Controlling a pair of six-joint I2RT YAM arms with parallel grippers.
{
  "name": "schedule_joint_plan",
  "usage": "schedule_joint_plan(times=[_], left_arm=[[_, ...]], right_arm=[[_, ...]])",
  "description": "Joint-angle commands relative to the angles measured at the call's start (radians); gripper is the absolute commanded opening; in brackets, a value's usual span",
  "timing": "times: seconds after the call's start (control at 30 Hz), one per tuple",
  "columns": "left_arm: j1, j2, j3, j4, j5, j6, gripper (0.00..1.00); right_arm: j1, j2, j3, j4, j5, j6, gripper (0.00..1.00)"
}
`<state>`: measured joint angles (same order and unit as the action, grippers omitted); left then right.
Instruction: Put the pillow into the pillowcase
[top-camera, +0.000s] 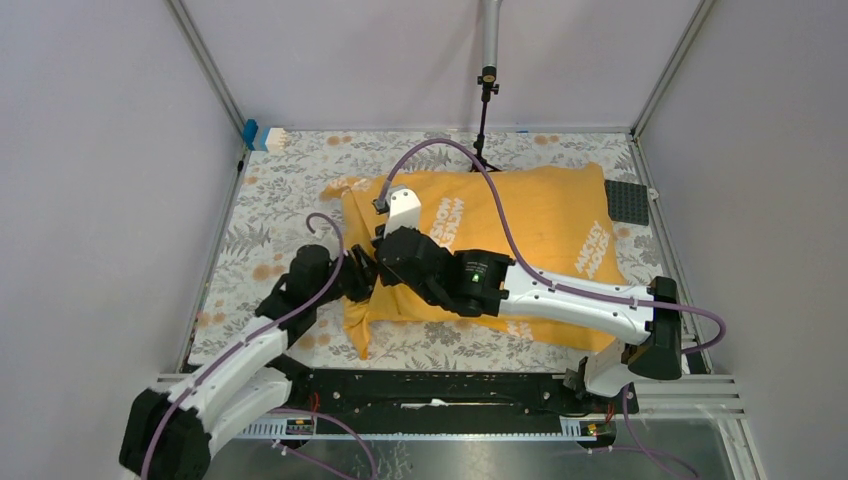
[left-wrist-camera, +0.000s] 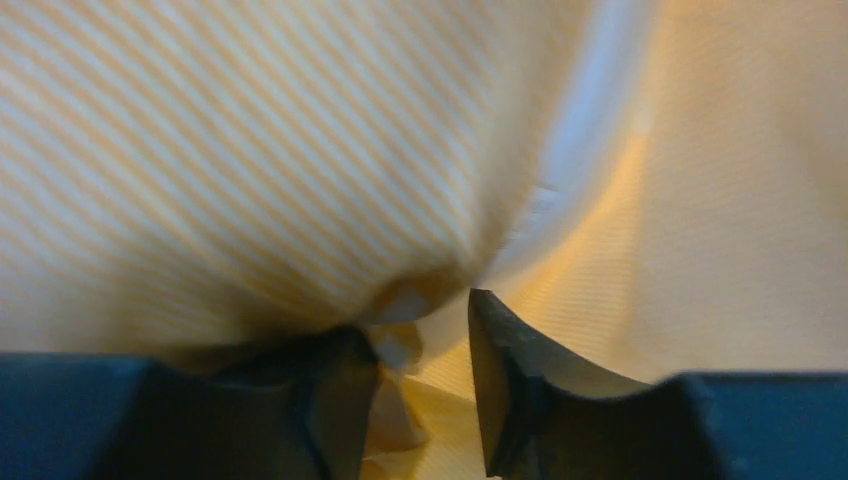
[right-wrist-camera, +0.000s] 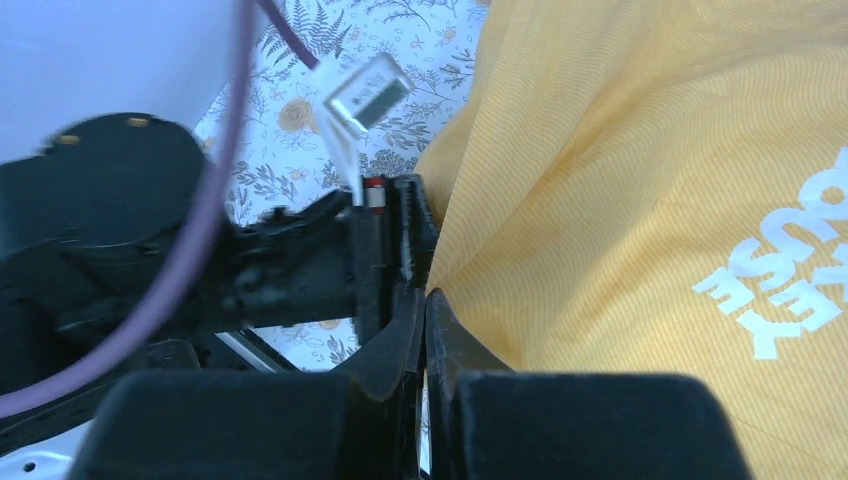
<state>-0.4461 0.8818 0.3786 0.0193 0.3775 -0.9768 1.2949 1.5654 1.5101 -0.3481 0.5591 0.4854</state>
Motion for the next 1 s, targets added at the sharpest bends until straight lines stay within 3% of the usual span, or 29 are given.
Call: schedule_joint_plan(times=[0.0,0.1,0.2,0.37,0.57,0.7,0.87,0.97], left_arm=[[-0.005,-0.163,0.12,-0.257,-0.049,0.086,0.49],[-0.004,-0.249,0.227,-0.495,-0.126,0.121,0.52],[-0.003,-0.297,0.308,-0.616,-0.204,0.138,0.54],[-0.005,-0.255,0.403,-0.634,-0.268,0.183,0.53],[-0.005,-0.143,0.488,-0.611,-0.315,0.25,0.49],[-0.005,-0.158,0.535,-0.607,-0.263,0.271,0.44],[-0.005,-0.198,0.531,-0.576,-0.078,0.255,0.35],[-0.005,-0.212,0.513,-0.569,0.01,0.24,0.25]], right_arm=[[-0.011,-0.034,0.02,0.057,0.033,-0.012,0.0],[-0.02,-0.086,-0.043,0.106,0.003,-0.015,0.0],[-0.023,-0.158,-0.167,0.188,-0.035,-0.028,0.0],[-0.031,-0.254,-0.33,0.337,-0.119,-0.019,0.0],[-0.04,-0.287,-0.345,0.338,-0.119,-0.009,0.0],[-0.051,-0.278,-0.318,0.305,-0.116,-0.005,0.0],[-0.058,-0.264,-0.297,0.304,-0.12,-0.016,0.0],[-0.063,-0.26,-0.288,0.303,-0.118,-0.019,0.0]])
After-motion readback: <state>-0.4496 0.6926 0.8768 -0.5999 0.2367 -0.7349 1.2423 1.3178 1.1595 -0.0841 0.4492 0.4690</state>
